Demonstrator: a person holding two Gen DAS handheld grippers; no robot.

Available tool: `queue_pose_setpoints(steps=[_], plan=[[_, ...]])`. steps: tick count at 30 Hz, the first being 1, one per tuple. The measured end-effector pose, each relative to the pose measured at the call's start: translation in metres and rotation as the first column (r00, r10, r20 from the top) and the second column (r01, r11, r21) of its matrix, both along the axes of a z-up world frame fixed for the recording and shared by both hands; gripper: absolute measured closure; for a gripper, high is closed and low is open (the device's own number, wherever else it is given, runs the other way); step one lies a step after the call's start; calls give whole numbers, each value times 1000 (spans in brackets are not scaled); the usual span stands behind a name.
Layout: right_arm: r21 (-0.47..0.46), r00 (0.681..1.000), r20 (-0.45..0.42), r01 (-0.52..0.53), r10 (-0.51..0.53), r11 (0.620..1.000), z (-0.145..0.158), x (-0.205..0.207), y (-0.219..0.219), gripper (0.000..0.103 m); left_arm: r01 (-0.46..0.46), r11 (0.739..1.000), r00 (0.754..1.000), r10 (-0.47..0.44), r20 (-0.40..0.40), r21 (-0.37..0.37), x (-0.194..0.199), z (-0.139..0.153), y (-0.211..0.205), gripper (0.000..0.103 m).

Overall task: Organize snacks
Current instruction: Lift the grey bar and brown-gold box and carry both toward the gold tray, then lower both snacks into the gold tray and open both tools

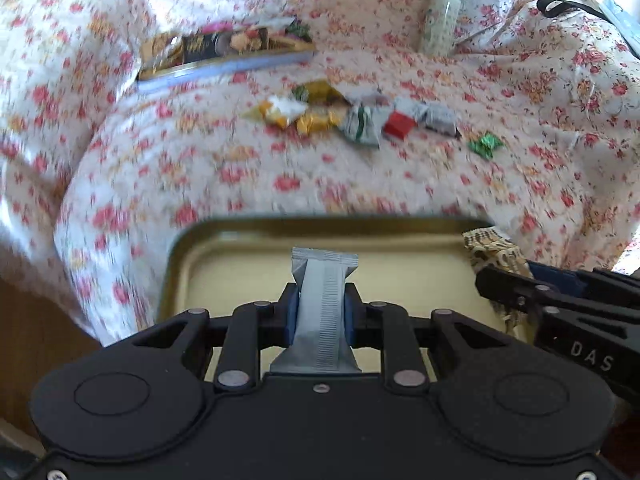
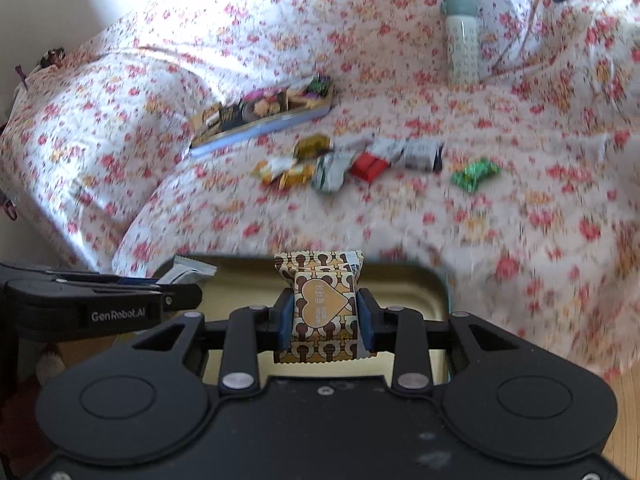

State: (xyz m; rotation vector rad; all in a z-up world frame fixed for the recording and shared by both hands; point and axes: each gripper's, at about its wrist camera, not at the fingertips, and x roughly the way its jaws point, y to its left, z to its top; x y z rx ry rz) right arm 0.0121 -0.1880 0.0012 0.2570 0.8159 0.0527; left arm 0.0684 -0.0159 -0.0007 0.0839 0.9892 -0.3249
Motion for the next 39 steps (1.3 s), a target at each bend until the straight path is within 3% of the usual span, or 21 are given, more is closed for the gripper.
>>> queue_pose_setpoints(steps=[11, 16, 26, 29, 39], plan=[[-31, 999, -37, -19, 18, 999, -13, -32, 13, 68, -97, 995, 995, 97, -11, -13, -33, -11, 13, 71], [-45, 999, -52, -15, 12, 999, -15, -33, 12, 68, -126, 992, 992, 126, -7, -10, -36, -13, 20, 51], [-61, 998, -62, -30, 26, 998, -13, -34, 14, 67, -122, 992, 992, 122, -16, 21, -48, -22, 15, 47], [-71, 998, -58, -34, 30, 997, -11, -34, 14, 58, -123, 992, 992, 123, -6, 29, -49, -21, 14, 46], [-82, 998, -54, -37, 33, 996, -11, -35, 13, 55, -150, 988, 988, 149, 29, 42, -52, -16, 17, 42]])
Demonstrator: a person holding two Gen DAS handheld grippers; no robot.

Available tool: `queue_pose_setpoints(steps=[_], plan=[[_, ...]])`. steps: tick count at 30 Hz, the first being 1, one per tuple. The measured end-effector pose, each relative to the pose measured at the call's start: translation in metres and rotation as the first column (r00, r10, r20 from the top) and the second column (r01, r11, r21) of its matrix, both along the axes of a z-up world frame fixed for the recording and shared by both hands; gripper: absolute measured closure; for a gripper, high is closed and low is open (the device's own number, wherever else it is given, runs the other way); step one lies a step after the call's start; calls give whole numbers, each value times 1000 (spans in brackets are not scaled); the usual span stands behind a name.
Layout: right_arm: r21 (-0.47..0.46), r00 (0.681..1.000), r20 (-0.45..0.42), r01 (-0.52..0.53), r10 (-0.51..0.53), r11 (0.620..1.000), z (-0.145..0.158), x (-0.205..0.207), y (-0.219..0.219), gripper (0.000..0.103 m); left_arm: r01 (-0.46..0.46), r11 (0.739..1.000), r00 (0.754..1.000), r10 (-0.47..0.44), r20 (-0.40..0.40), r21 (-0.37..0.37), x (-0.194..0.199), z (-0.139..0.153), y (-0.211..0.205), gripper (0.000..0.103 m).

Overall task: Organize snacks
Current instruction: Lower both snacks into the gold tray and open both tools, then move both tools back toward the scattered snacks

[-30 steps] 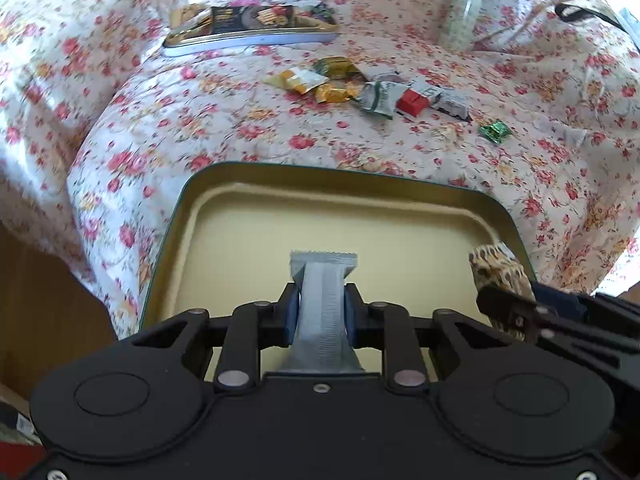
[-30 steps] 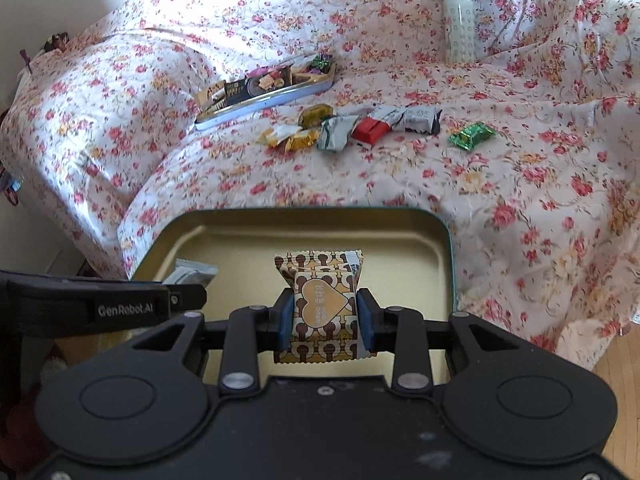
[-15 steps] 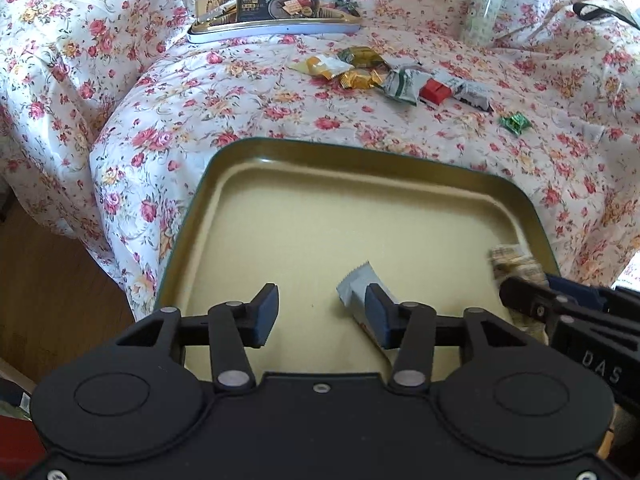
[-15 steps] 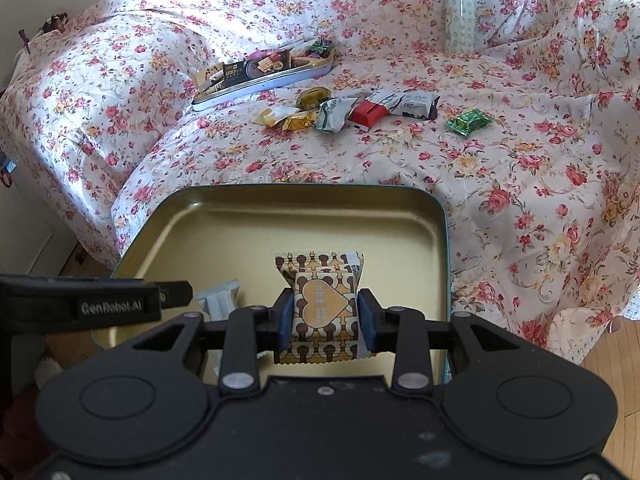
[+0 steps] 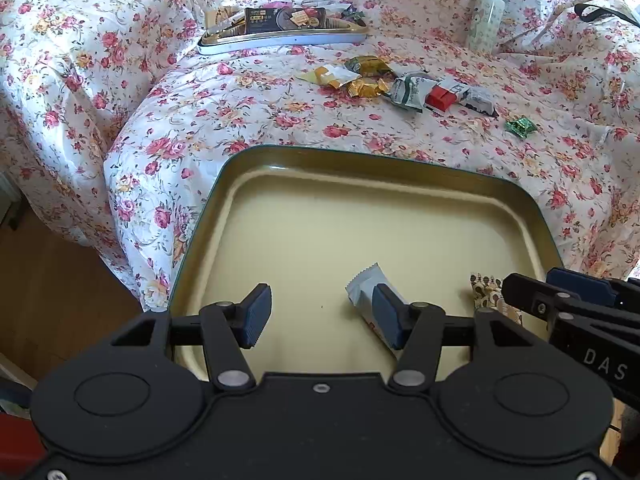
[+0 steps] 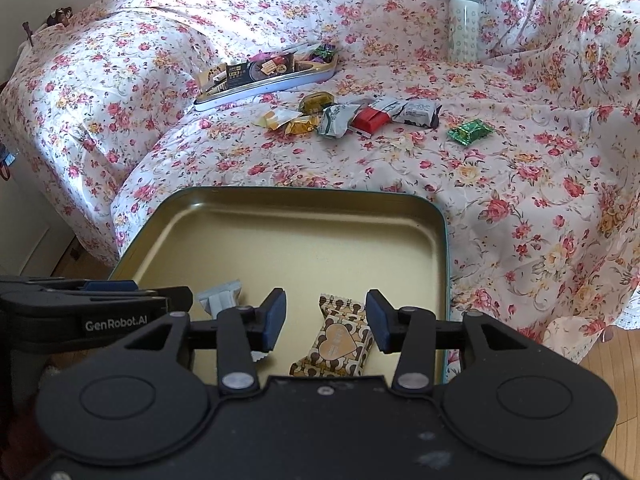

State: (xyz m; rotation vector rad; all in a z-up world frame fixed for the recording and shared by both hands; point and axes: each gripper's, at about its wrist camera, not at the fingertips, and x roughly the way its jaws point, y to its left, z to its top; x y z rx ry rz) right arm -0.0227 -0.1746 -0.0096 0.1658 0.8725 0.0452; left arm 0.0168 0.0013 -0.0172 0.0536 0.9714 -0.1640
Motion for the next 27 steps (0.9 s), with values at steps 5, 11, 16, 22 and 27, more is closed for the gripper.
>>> queue_pose_setpoints(steps=[5, 11, 16, 22, 27], plan=[[-3, 1000, 3, 4, -4, 1000, 1, 0, -1, 54, -2, 1000, 1000, 2, 8, 9, -1, 1, 0, 42], [-18, 1000, 19, 3, -3, 1000, 4, -1, 0, 50, -5, 1000, 999, 5, 31, 21, -2, 4, 0, 40], [-22, 999, 31, 7, -7, 1000, 8, 2, -2, 45, 18, 999, 997, -21, 72, 42, 0, 10, -2, 36], [-44, 997, 72, 29, -25, 999, 18, 10, -6, 36, 24, 999, 990, -30, 138, 45, 13, 23, 0, 30], [-69, 992, 115, 51, -43, 996, 28, 19, -13, 29, 32, 998, 977, -42, 211, 51, 24, 34, 1, 25]])
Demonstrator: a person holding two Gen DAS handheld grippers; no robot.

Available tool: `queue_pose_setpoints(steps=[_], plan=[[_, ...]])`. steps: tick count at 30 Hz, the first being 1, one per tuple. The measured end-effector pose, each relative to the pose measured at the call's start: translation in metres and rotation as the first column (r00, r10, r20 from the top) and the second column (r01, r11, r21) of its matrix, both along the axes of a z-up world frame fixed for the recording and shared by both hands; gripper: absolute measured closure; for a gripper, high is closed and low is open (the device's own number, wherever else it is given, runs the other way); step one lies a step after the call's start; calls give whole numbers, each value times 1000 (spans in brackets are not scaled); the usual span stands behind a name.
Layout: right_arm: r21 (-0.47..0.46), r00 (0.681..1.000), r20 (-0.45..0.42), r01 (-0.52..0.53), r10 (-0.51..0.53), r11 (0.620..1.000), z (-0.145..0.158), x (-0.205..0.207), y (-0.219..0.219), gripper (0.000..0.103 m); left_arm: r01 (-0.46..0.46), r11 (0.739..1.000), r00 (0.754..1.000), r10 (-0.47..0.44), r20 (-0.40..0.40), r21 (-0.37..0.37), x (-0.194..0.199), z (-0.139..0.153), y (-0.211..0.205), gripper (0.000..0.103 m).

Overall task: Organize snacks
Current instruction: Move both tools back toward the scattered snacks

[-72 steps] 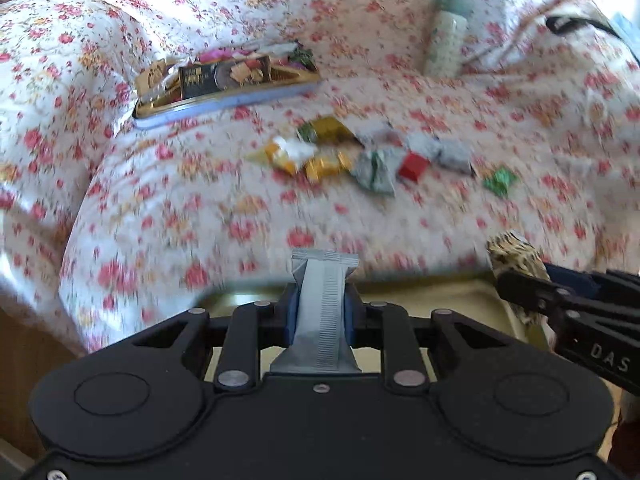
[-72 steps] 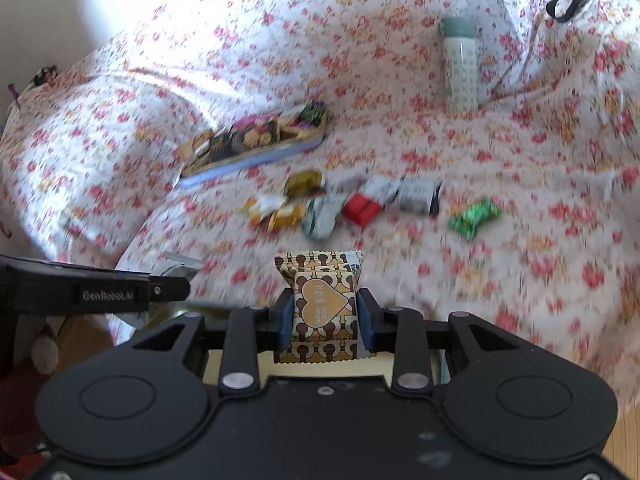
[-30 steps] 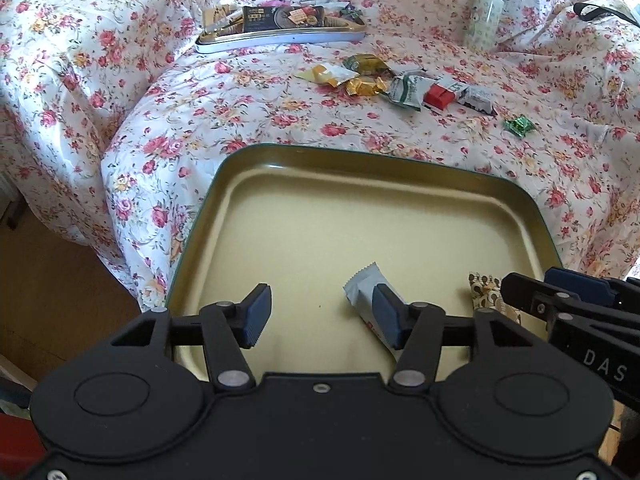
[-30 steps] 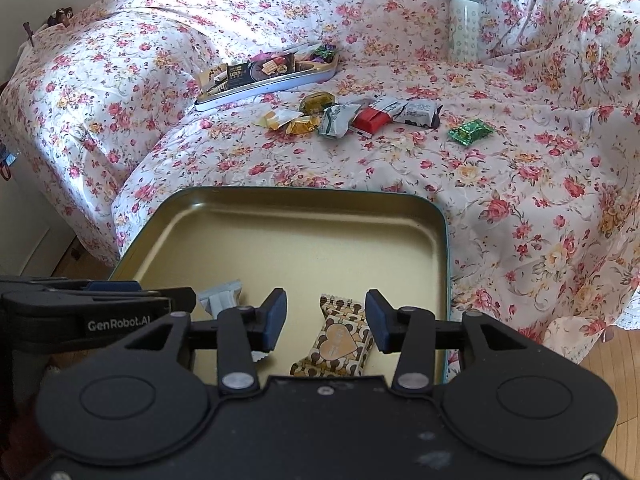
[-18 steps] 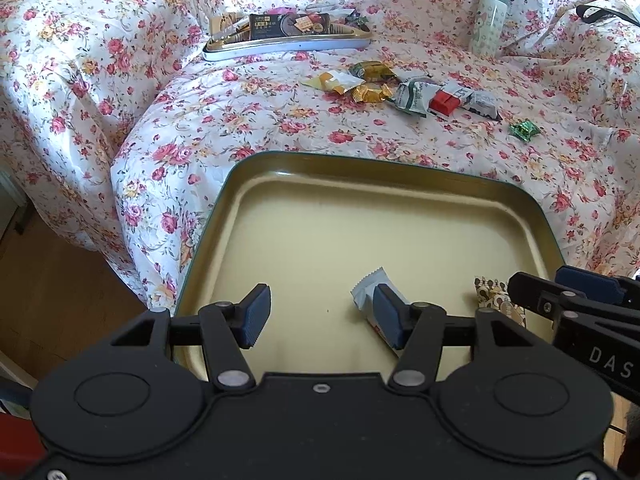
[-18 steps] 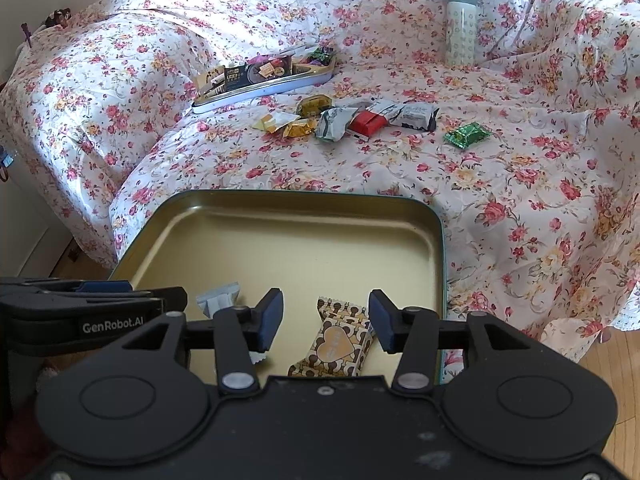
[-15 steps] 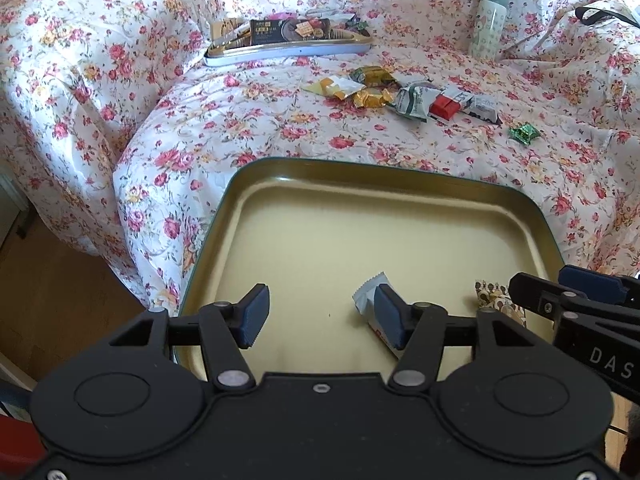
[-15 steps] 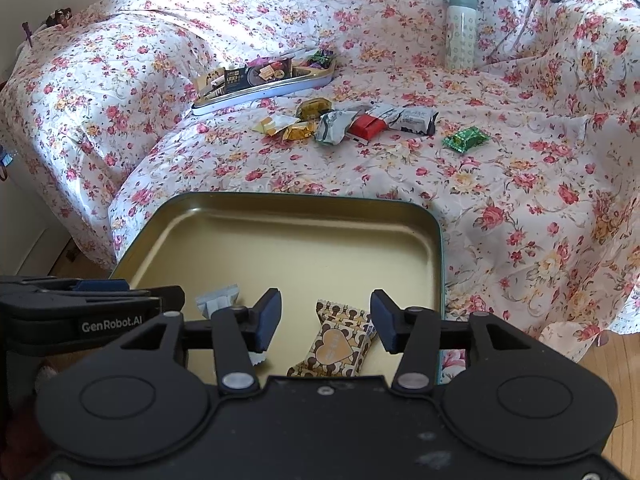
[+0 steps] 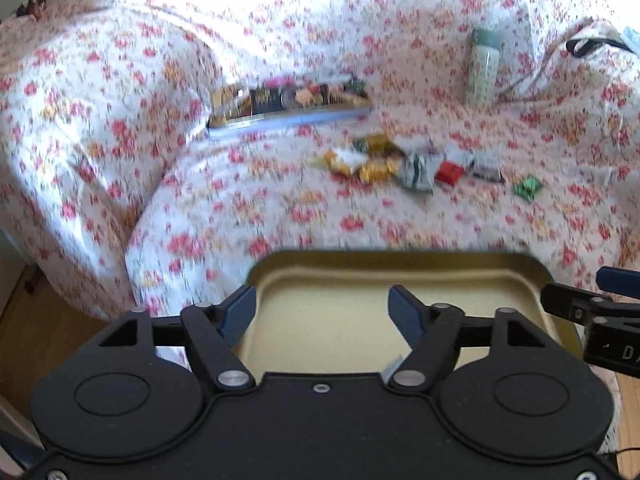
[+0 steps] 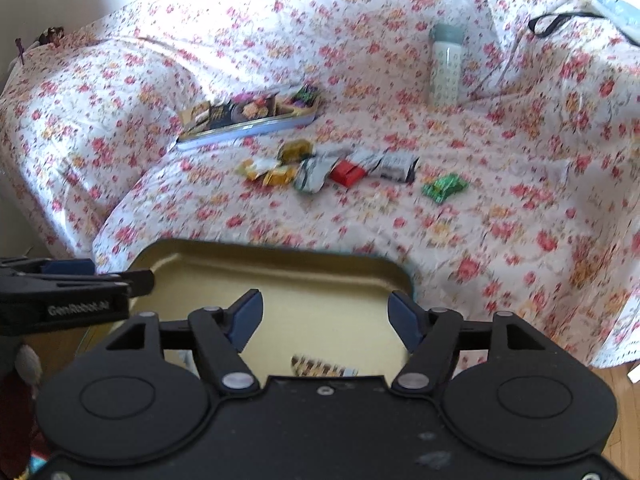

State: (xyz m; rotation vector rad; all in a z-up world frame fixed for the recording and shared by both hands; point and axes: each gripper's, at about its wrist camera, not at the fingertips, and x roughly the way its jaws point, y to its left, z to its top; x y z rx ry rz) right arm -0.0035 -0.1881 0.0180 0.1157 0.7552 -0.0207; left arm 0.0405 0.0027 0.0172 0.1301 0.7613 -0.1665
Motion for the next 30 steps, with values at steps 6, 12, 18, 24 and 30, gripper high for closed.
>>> queue_pose_setpoints(steps=[6, 12, 18, 24, 30], plan=[[-43, 999, 51, 1, 2, 999, 8, 12, -4, 19, 23, 1000, 995, -24, 101, 14, 12, 12, -2, 18], [-76, 995, 97, 8, 0, 997, 11, 32, -12, 12, 29, 999, 986, -33, 165, 26, 33, 19, -5, 12], [-65, 992, 119, 44, -36, 997, 9, 58, -31, 10, 43, 997, 977, -54, 207, 58, 57, 22, -7, 12], [-79, 989, 123, 92, -82, 993, 1, 86, -53, 8, 69, 995, 982, -80, 173, 72, 86, 14, -9, 12], [-89, 986, 104, 143, -133, 986, -15, 110, -75, 8, 98, 993, 990, -105, 96, 69, 113, -3, -12, 12]])
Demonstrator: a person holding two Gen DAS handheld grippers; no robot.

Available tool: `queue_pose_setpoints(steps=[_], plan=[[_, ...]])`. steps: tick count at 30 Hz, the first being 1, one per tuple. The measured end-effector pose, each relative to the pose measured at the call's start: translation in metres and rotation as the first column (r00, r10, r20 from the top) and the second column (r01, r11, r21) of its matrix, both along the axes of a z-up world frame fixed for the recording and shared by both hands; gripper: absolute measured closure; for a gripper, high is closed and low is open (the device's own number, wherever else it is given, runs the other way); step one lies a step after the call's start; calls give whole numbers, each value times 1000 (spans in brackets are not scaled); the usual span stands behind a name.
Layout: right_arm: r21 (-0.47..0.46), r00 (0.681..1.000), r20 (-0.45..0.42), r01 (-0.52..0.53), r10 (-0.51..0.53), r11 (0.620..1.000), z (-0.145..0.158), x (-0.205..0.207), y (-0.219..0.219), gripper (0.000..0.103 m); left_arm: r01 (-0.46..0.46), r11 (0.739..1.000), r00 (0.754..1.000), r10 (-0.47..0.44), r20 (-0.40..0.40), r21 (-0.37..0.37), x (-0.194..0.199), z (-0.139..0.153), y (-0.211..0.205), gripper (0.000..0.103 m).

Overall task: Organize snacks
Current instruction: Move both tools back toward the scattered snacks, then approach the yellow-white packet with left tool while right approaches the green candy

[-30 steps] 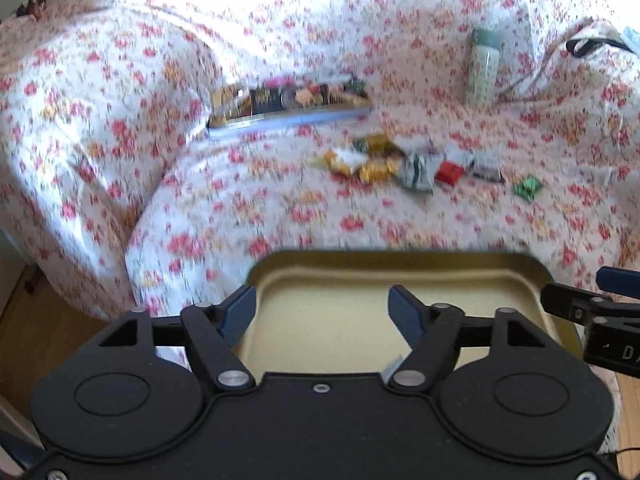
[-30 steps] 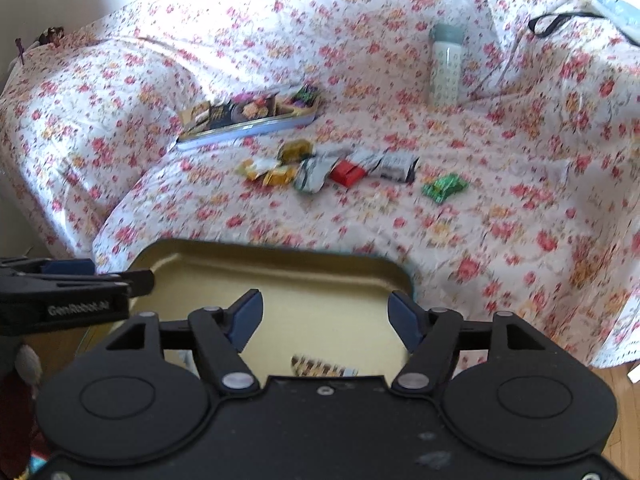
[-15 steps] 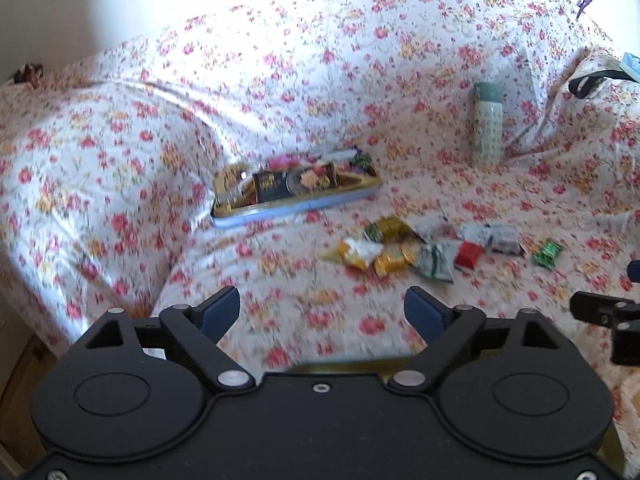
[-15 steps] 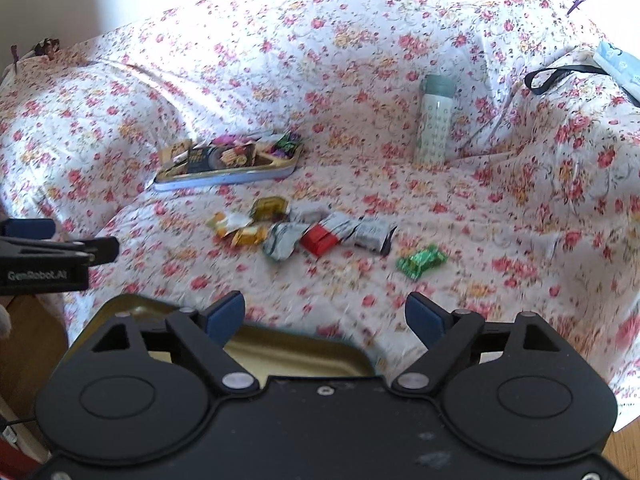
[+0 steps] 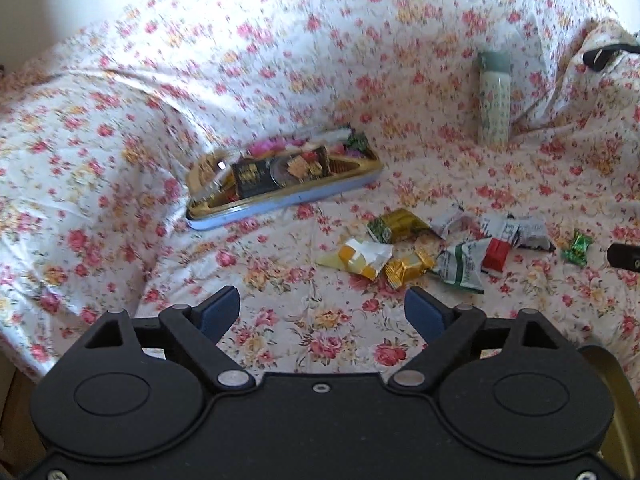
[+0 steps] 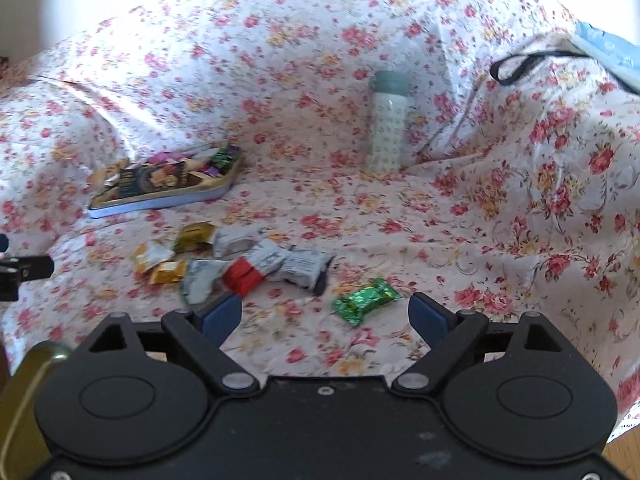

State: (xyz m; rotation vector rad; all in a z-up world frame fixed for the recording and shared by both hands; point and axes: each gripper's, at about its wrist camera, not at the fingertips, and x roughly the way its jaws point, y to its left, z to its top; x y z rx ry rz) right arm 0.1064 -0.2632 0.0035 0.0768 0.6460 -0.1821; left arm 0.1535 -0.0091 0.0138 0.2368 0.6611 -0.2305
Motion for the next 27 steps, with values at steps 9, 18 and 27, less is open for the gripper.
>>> queue_pose_setpoints(steps=[9, 18, 27], plan=[[15, 998, -42, 44, -43, 999, -24, 23, -14, 8, 15, 999, 993, -20, -116, -41, 44, -22, 1, 12], [38, 997, -49, 59, -57, 998, -41, 46, -24, 12, 44, 999, 987, -43, -152, 3, 78, -48, -12, 12], [80, 995, -91, 54, -46, 995, -63, 70, -34, 36, 65, 998, 981, -62, -184, 13, 103, -71, -22, 13]])
